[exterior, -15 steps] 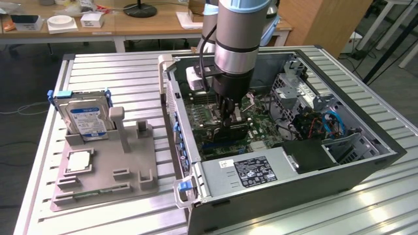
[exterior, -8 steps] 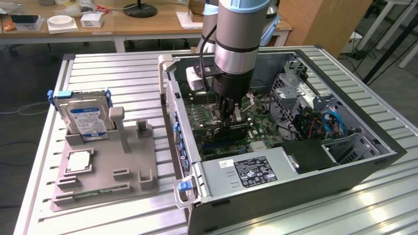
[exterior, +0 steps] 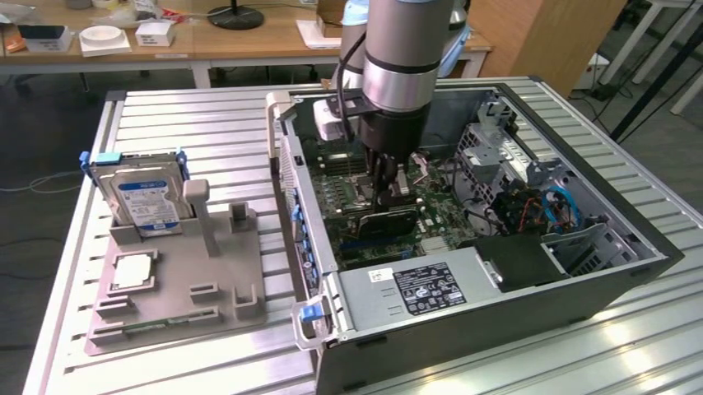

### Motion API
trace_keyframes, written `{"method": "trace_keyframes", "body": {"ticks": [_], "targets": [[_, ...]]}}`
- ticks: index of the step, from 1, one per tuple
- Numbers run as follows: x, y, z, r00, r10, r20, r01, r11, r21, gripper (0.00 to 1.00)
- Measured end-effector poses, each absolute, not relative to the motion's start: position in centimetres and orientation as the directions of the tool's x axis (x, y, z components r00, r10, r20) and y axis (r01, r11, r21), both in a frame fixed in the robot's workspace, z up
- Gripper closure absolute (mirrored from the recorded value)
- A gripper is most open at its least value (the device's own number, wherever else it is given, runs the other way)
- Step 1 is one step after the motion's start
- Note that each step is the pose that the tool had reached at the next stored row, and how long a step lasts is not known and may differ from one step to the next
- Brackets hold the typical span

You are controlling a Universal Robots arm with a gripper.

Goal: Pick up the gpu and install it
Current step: 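Press down on the gpu until it lock into place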

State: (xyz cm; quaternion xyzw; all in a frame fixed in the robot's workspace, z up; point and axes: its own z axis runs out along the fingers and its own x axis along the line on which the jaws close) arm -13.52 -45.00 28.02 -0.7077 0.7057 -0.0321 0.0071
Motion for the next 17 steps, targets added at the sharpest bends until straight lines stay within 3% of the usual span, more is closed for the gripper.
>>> {"method": "trace_keyframes", "body": {"ticks": [17], "targets": [[-13.5,-44.9,26.7,0.002,-0.999,0.034,-0.998,-0.004,-0.058,0.89]]}}
